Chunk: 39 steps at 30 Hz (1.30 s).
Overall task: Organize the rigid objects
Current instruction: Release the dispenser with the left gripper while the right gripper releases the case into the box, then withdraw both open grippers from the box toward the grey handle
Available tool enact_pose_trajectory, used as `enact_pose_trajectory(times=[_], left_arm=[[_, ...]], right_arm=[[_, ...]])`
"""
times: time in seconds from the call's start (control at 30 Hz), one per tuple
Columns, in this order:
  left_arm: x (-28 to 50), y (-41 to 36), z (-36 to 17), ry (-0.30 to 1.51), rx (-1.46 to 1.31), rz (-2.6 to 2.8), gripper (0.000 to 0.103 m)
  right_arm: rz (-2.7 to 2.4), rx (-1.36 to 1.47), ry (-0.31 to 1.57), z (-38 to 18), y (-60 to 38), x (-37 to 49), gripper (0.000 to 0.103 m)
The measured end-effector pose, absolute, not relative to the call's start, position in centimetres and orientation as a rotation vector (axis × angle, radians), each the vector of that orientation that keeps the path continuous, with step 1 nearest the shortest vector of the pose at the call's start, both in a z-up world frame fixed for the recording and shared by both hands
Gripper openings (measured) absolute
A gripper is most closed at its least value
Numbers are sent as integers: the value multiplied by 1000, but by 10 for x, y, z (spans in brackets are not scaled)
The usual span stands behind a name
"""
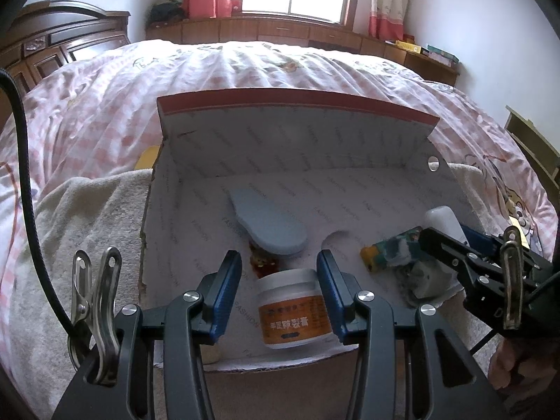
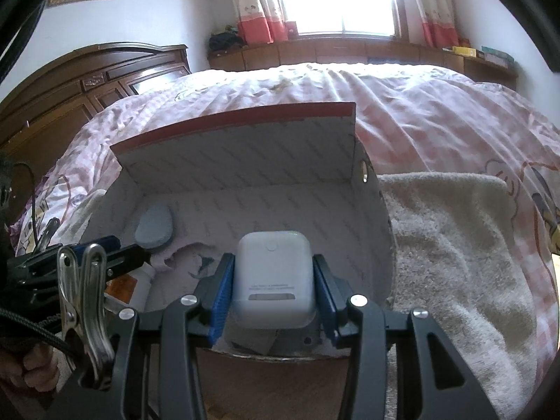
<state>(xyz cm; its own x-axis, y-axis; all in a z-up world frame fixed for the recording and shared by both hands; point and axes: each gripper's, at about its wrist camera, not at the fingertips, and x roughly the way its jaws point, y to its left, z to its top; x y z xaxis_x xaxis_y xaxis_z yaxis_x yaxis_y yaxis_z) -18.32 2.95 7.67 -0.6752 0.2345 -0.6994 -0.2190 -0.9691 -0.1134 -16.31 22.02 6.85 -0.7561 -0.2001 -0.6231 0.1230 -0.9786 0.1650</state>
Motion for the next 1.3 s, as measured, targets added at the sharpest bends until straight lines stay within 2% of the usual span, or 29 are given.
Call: enact_pose_trajectory(times=[0.4, 1.3], left_arm=[[-177, 25, 84, -42, -1092, 2688, 46], [-129, 28, 97, -28, -1071, 2665, 46]], right_arm=[[-2786, 945, -204, 78, 221, -156, 56], [-2742, 953, -203, 86, 209, -108, 57]])
